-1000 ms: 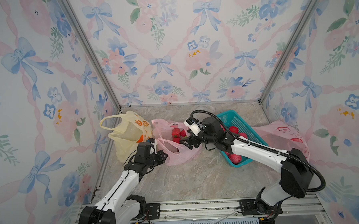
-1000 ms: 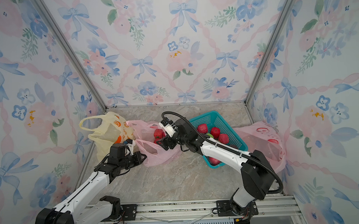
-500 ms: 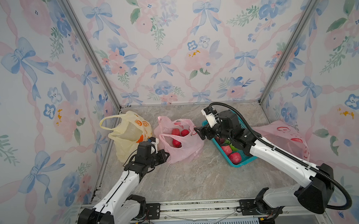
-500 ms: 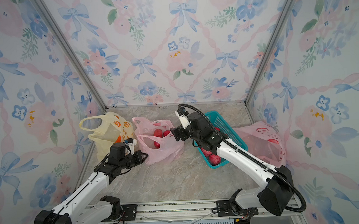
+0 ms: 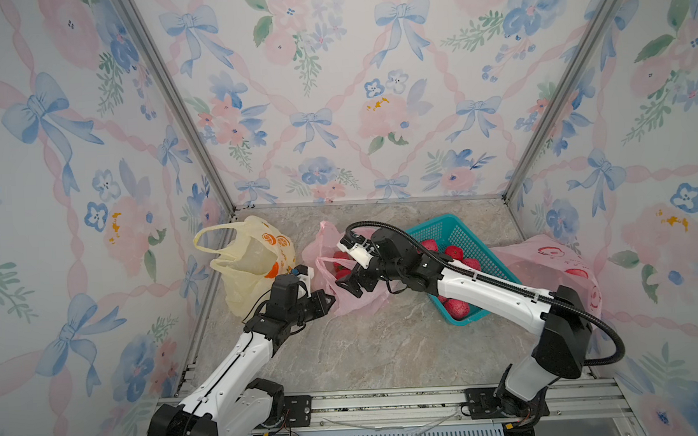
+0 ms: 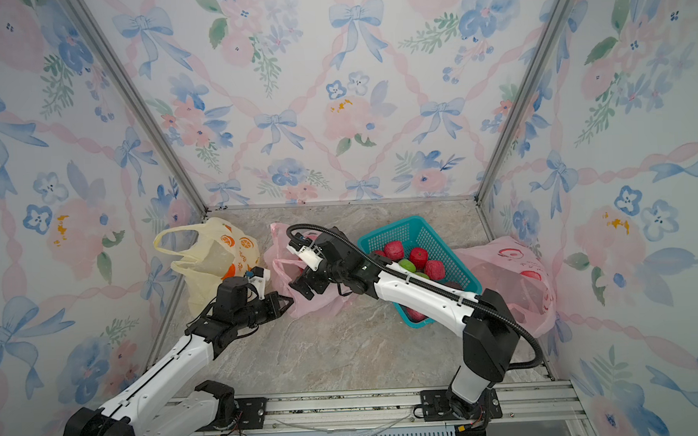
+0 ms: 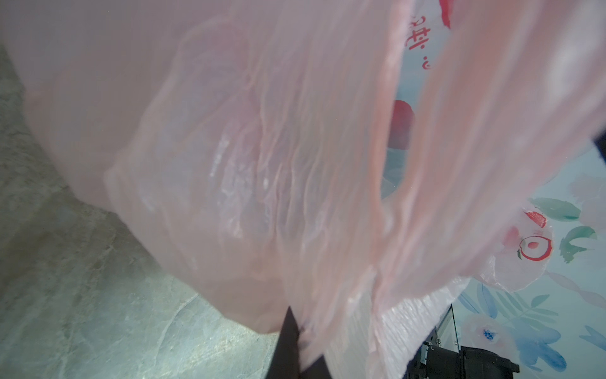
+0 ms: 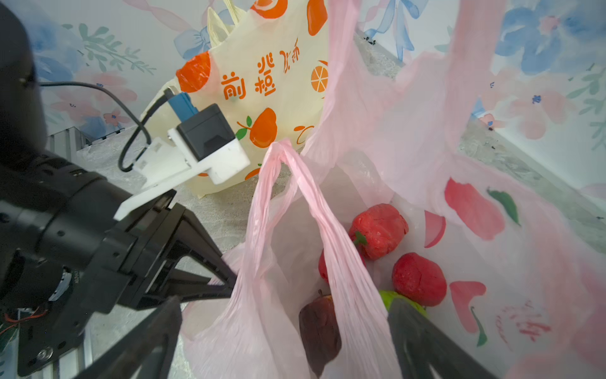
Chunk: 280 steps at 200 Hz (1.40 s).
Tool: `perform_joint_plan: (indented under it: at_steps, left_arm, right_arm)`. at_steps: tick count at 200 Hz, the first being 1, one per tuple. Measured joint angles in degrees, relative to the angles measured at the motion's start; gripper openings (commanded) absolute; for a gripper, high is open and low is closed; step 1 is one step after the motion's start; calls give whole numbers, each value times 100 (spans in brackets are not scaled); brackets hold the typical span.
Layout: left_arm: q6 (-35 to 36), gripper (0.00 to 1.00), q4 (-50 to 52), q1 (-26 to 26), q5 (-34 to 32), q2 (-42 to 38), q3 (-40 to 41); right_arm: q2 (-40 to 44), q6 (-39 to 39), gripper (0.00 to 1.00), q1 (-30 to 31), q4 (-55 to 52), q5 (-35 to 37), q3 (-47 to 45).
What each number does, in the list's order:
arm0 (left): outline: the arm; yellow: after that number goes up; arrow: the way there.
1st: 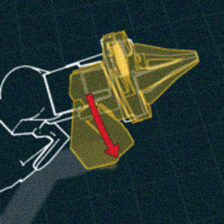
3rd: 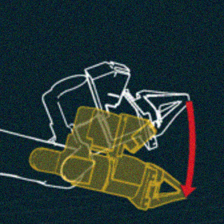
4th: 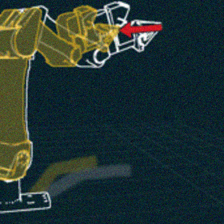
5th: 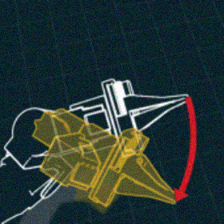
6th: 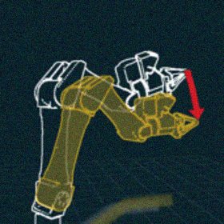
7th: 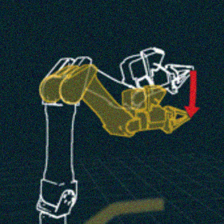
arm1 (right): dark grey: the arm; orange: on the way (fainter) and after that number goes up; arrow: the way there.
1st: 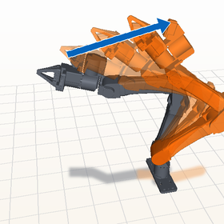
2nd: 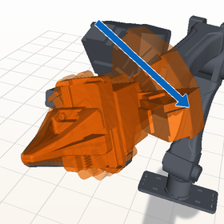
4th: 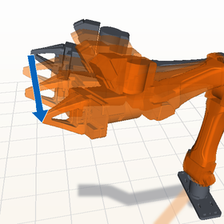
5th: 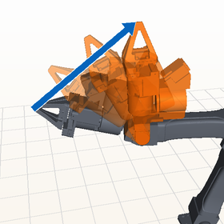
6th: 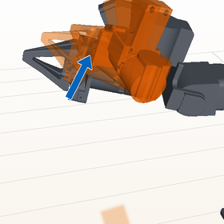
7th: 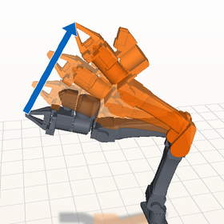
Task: Untie the knot of a plastic bag & take out the apple
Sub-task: Untie the plastic bag at the center of the board.
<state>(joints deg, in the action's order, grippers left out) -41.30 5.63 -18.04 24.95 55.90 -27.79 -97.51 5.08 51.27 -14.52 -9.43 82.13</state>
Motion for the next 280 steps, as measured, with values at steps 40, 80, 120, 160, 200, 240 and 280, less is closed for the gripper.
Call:
perform_joint_plan:
  at_steps: [40,80,120,160,200,240,280]
  left_arm:
    - [-85,0,-127,-33,0,-22,2]
    - [-101,0,-149,-37,0,-24,2]
    - [-98,0,-142,-42,-79,-37,2]
    - [-101,4,-120,-42,-262,-70,7]
    - [-44,26,190,-42,-284,-439,-107]
    - [76,31,505,-74,133,-579,-955]
    - [260,23,660,-144,39,-706,-1257]
  right_arm:
    - [-734,208,96,0,4,-142,601]
    - [-1130,348,65,-2,-44,-199,994]
    - [-1045,323,15,-17,-66,-173,737]
    - [-138,308,0,-15,-37,-146,-275]
    - [1182,251,0,-15,4,76,-1320]
    - [1742,216,0,-15,-212,361,-1996]
    - [1700,136,0,28,-525,590,-2326]
